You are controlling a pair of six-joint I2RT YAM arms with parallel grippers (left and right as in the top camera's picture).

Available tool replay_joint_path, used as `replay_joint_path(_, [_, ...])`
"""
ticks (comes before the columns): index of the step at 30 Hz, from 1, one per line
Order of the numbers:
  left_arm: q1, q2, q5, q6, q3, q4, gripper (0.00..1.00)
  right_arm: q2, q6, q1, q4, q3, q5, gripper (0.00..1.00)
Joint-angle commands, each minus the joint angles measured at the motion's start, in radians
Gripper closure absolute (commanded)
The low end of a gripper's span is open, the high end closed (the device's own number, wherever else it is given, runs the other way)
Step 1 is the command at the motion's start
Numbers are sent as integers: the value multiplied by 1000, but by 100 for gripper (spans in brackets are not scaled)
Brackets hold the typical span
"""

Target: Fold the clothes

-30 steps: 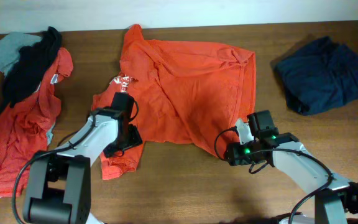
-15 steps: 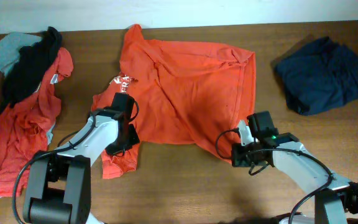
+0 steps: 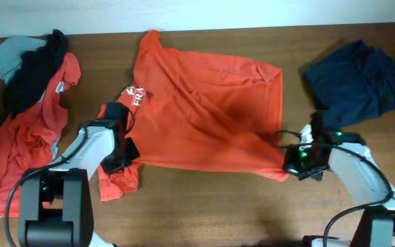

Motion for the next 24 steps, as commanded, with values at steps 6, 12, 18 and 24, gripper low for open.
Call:
replay_joint_path(6, [18,-110,-37,115,-14,-15,99,3,3,-37,-31,37,31,96])
replay_joint_path(12, [18,-346,-169,123,21,-85,99,-10,-15,-37,-84,107,31,96])
replay_joint_path(18, [18,-543,-163,125,23,-182,99,-35,-24,-37,-174,140,32,96])
replay_joint_path(24, [18,-562,-85,125,23,-299,99,-35,-44,-37,-246,140,52,96])
